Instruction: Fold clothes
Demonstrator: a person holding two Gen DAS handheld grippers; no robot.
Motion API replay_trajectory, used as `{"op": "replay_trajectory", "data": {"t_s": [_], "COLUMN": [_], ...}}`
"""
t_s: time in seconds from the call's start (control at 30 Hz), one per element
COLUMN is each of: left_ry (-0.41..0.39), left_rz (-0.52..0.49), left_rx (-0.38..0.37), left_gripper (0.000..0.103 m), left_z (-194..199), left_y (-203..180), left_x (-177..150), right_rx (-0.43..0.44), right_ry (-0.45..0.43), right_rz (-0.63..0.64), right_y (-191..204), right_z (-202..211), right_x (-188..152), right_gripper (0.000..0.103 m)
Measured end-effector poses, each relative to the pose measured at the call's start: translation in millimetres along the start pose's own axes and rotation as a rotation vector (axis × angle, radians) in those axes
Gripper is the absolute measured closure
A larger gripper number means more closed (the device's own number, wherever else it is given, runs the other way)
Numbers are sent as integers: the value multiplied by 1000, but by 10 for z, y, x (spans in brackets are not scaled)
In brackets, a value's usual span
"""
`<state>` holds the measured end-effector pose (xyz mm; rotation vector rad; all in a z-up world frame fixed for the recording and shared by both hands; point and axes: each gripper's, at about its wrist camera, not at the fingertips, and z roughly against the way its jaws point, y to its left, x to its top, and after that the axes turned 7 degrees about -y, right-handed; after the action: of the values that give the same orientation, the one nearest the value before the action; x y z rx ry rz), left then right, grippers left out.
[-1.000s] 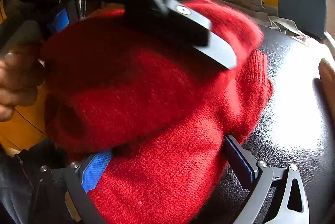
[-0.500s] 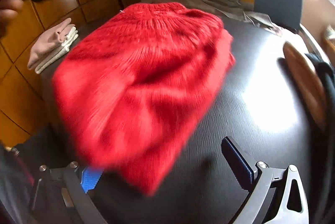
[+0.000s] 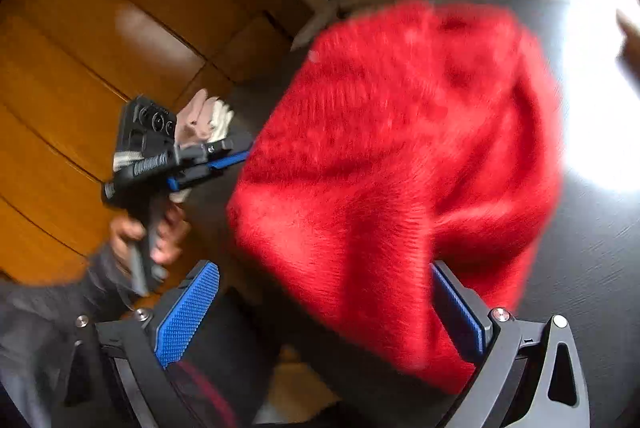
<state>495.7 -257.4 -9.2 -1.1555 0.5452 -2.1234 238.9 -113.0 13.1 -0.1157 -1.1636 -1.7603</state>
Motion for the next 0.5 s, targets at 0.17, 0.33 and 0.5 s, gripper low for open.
{"op": "replay_trajectory", "data": {"t_s": [0.17, 0.33, 0.5], "left_ry": [86, 80, 75], "left_rz": [-179, -175, -156], "left_rx": [-13, -16, -33], "left_gripper": [78, 76, 76], "left_z": [-200, -181, -94], "left_y": [-195, -165, -109], "left_x": [-242, -247, -235], "right_rx": [-36, -127, -237], "right_ry": [95, -74, -262], "right_rz": [10, -55, -34], "right_y": [-8, -18, 129], "right_z": [-2, 448, 706], "right_x": [-295, -215, 139], "right_gripper": [0, 0, 0]}}
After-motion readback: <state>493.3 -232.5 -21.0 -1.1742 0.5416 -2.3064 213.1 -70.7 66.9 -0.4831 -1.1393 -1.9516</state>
